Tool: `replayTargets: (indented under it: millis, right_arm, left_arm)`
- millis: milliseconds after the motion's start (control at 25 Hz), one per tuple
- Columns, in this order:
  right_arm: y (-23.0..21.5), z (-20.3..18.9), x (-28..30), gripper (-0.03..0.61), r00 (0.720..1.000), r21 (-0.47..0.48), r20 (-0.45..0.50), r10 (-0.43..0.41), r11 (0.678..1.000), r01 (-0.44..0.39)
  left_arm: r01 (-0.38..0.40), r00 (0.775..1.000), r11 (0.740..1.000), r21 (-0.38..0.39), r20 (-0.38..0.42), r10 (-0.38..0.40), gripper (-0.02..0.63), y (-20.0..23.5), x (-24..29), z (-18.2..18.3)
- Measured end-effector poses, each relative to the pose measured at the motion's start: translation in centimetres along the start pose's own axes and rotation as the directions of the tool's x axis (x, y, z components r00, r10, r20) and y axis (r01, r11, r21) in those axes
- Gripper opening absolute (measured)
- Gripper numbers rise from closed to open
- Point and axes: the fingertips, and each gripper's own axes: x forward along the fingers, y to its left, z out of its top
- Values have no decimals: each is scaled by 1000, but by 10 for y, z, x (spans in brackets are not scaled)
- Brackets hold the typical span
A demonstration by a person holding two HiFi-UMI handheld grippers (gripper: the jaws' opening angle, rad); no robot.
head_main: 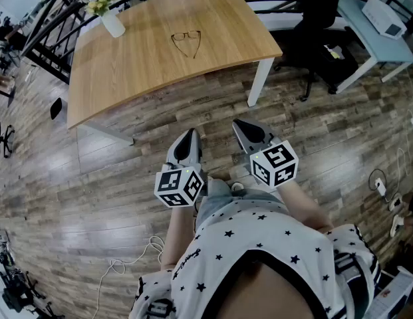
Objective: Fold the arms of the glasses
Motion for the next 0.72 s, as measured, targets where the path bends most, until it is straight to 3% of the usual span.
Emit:
replayTargets:
  millis: [720]
  right_arm:
    - [1, 7, -16, 17, 999, -48, 34, 28, 999, -26]
  left_arm:
    - [-19, 1000, 1000, -22, 24, 20, 6, -10, -14, -2]
